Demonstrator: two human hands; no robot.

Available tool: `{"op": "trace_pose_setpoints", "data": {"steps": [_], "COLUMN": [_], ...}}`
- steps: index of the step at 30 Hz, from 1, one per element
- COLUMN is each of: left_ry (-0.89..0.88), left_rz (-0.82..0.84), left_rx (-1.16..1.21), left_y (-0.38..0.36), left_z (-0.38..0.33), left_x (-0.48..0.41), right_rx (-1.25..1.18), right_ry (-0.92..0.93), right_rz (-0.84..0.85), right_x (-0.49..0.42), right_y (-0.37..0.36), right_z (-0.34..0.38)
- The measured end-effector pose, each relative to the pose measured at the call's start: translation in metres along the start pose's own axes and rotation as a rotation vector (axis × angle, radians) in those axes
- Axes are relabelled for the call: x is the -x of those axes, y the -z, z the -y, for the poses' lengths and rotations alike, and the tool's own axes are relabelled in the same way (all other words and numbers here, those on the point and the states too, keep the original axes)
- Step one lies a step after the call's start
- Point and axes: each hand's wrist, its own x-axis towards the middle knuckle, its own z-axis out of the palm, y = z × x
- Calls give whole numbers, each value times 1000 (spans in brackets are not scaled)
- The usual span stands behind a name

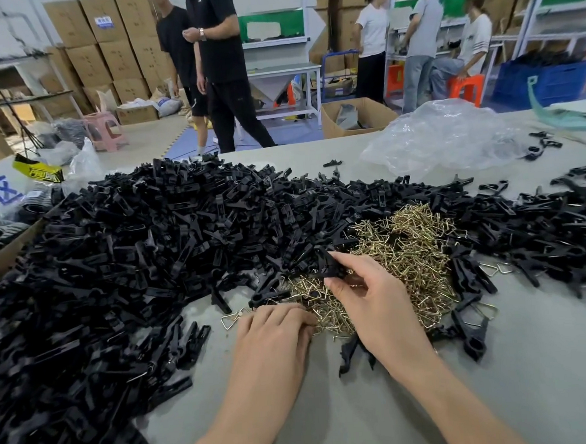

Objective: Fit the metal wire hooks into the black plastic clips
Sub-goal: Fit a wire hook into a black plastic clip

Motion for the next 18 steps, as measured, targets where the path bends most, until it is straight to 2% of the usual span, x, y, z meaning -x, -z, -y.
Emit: {"op": "trace_pose_setpoints", "data": {"steps": [3,9,13,18], "left_ry": [51,29,105,100], "left_rz": [51,25,64,63], "left_rx": [53,-42,33,112], "left_y": [0,-4,-3,0], "left_z": [1,0,4,5], "left_x": [0,4,1,0], "right_rx": [4,35,65,92], "right_ry": [0,2,16,23], "right_rz": [5,9,12,7], "right_x": [0,1,1,1], "right_y": [0,0,-1,0], "right_z": [0,0,1,2]}}
